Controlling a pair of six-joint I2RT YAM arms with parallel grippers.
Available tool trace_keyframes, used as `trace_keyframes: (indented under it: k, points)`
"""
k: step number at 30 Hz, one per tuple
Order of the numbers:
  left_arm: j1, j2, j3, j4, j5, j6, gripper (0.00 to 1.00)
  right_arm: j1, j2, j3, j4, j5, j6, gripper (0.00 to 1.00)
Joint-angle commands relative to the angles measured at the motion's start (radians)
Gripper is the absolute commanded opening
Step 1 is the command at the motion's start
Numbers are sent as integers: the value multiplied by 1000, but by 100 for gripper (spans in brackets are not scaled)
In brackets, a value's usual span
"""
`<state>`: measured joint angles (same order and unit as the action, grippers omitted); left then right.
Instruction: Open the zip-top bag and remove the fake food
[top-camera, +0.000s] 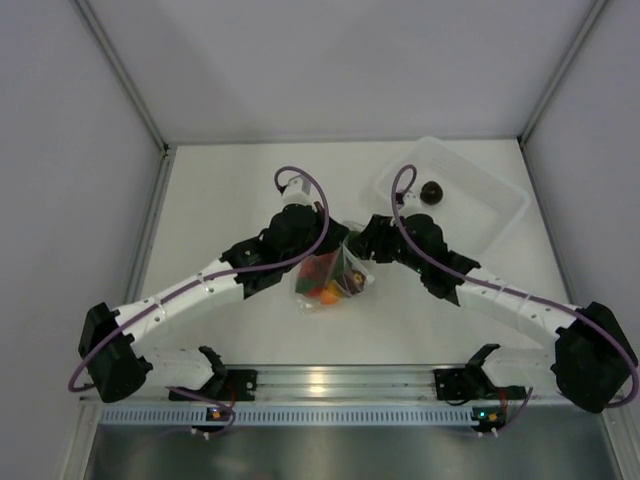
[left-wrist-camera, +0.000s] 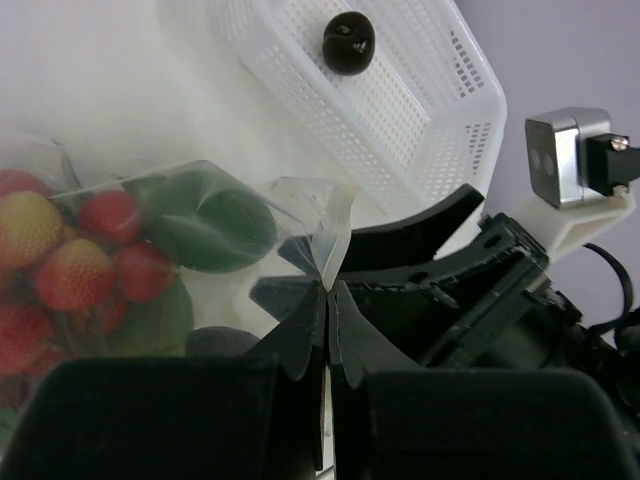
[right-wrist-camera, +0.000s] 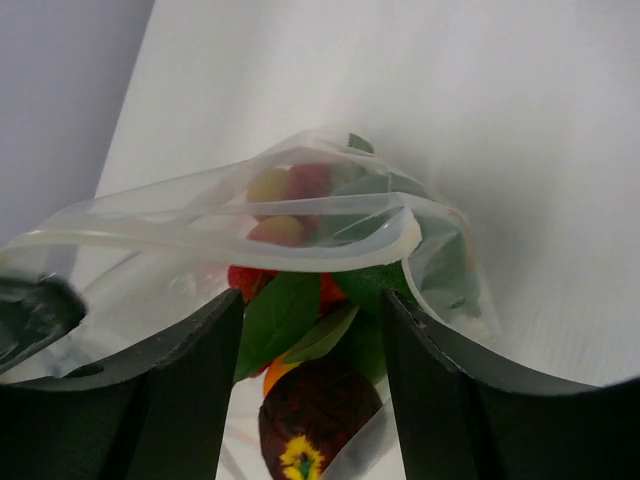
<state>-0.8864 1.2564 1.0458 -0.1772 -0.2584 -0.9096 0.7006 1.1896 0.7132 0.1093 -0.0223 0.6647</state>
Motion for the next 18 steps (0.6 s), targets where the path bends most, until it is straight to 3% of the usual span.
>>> trace_keyframes:
  k: [1,10,18]
  points:
    - [-17,8,37,110,36,-41,0,17,40,-41,179,125,-39,58]
    - [-42,70,34,160,123,-80,0,22,195,-72,421,182,-116,68]
    - [-65,100,46,163,159,-75,0,20,366,-21,440,145,-165,84]
